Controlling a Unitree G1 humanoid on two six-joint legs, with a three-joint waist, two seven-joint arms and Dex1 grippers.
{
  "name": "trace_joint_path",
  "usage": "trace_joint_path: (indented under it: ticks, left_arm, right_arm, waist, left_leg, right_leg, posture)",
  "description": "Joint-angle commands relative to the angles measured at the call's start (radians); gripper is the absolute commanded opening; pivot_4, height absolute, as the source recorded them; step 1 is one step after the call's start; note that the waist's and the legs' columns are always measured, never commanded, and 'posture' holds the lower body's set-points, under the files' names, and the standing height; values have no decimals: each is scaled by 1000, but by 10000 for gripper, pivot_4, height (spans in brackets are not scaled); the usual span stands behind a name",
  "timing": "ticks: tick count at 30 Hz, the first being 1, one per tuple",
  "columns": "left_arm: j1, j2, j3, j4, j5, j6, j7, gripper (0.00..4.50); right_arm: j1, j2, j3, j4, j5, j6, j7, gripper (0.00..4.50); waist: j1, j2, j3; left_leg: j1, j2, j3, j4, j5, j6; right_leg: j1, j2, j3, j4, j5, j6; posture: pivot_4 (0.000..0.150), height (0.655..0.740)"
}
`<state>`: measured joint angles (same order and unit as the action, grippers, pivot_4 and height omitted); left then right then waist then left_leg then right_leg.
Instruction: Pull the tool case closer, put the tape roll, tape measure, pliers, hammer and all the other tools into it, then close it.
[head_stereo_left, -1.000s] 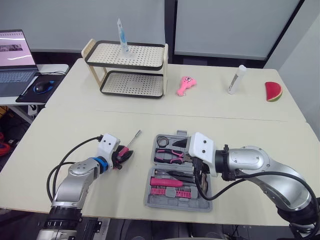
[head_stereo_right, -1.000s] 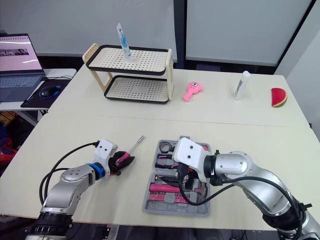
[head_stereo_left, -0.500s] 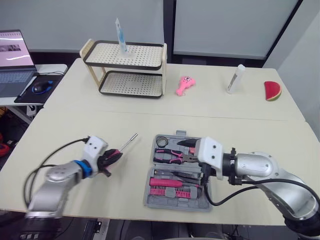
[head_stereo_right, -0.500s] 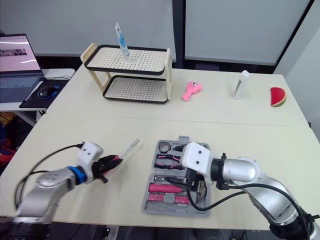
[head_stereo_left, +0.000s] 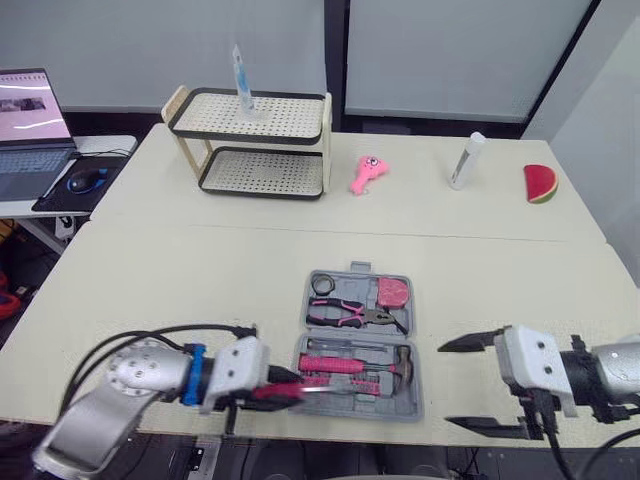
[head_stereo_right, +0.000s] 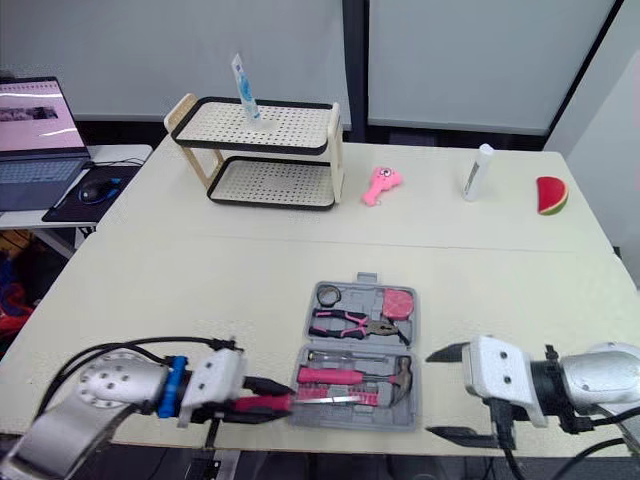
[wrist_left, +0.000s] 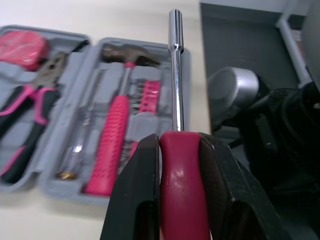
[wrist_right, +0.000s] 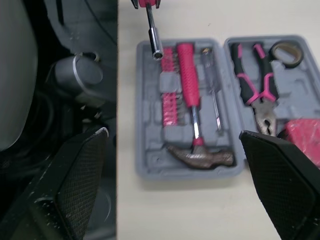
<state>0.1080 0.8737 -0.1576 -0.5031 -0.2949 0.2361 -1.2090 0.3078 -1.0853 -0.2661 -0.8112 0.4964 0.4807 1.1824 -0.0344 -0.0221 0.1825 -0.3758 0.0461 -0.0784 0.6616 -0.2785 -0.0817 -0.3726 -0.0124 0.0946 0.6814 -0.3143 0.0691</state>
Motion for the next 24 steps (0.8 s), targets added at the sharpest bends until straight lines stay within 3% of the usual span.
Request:
trace_joint_path:
  ticks: [1,12,24]
  left_arm:
    - [-72,-43,-86,31,79,-4,38,7342]
    - [-176,-180,-292,88,242,65,132,7341]
    - [-259,-211,-389,41,281,208,136,7341]
  right_arm:
    - [10,-21,-68,17,2,-51,62,45000]
    - [22,-23,-102,16,8,-32,82,45000]
    - [25,-26,-108,0,-1,-11,72,45000]
  waist:
    - [3,0,0]
    - [5,0,0]
    - [4,0,0]
  left_leg:
    - [0,0,0,0,0,0]
    - [0,-1,0,0,0,0]
    - [-1,-1,0,1,0,0]
  right_leg:
    - [0,0,0,0,0,0]
    - [0,0,1,-1,0,1]
    - [0,0,1,-1,0,1]
  posture:
    - [1500,7350]
    - [1500,7350]
    - [1500,7350]
